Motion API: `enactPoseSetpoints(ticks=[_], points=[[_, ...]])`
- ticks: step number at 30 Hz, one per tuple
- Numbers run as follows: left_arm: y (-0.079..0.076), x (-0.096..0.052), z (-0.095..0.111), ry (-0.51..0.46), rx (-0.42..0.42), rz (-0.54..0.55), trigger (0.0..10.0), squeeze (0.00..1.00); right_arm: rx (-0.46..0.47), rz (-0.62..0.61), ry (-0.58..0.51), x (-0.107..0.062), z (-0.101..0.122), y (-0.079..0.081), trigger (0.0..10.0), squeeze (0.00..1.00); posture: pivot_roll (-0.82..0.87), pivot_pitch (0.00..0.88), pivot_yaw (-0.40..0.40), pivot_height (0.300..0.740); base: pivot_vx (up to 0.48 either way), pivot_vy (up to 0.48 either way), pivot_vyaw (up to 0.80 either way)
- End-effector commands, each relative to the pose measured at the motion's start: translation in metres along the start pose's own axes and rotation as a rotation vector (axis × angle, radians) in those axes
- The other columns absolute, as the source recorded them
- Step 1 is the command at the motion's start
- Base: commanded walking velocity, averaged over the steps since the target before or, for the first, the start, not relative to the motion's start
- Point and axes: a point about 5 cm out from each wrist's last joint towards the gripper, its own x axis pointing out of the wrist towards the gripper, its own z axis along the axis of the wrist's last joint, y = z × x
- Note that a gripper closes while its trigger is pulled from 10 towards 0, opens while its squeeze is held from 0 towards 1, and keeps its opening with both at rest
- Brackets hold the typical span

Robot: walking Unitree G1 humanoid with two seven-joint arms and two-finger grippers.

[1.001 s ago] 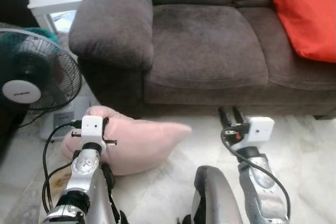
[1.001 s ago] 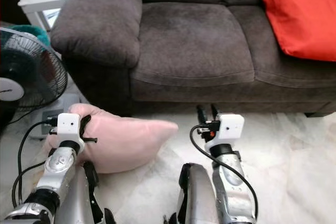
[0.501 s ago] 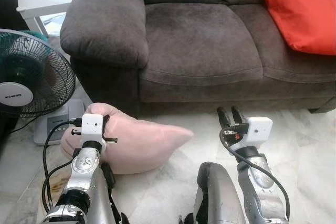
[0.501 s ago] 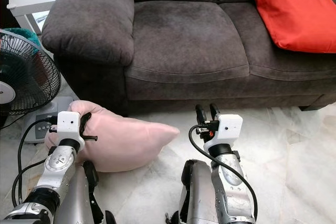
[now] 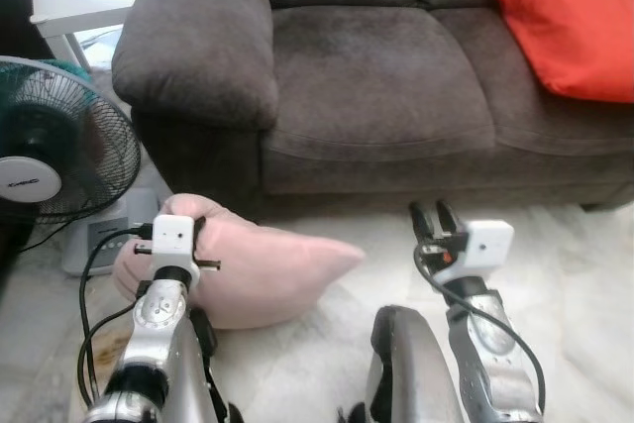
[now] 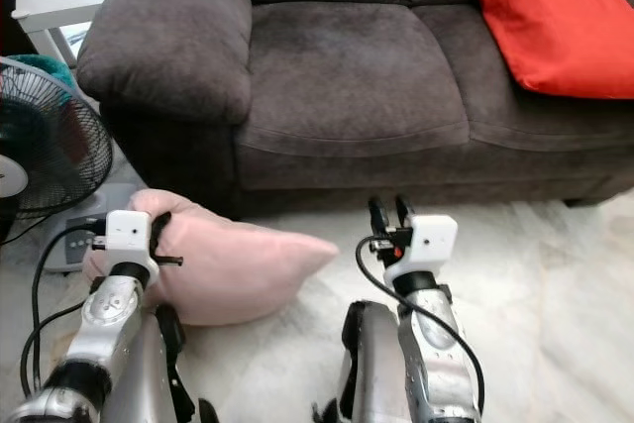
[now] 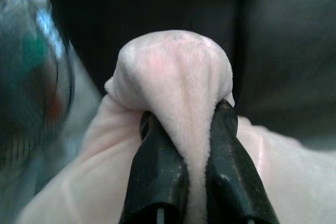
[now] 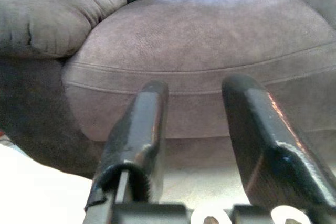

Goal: Move the pillow to the sofa from floor

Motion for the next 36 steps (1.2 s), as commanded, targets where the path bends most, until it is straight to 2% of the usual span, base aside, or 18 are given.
enactPoseSetpoints(ticks=[1,6,21,25,36], points=[[-0.002,0.014,0.061,-0.268,0.018,-0.006,10.0,0.00,0.002,-0.008,-0.012,0.001,0.000,0.001,10.0,0.00,0.08,0.001,-0.036,0.450,0.000,0.000,0.00],[-0.006,0.014,0.061,-0.263,0.010,-0.018,10.0,0.00,0.001,-0.014,-0.005,0.000,-0.001,-0.001,10.0,0.00,0.07,0.009,-0.036,0.490,0.000,0.000,0.00],[-0.010,0.008,0.065,-0.221,0.009,-0.032,10.0,0.00,0.000,-0.009,-0.006,-0.001,-0.004,0.000,10.0,0.00,0.08,0.022,-0.039,0.565,0.000,0.000,0.00],[-0.010,0.007,0.067,-0.208,0.008,-0.034,10.0,0.00,-0.002,-0.009,-0.004,0.000,-0.005,0.000,10.0,0.00,0.08,0.031,-0.041,0.600,0.000,0.000,0.00],[-0.016,0.005,0.069,-0.200,-0.012,-0.083,10.0,0.00,0.006,-0.005,-0.004,0.000,-0.006,0.002,10.0,0.00,0.09,0.032,-0.040,0.605,0.000,0.000,0.00]])
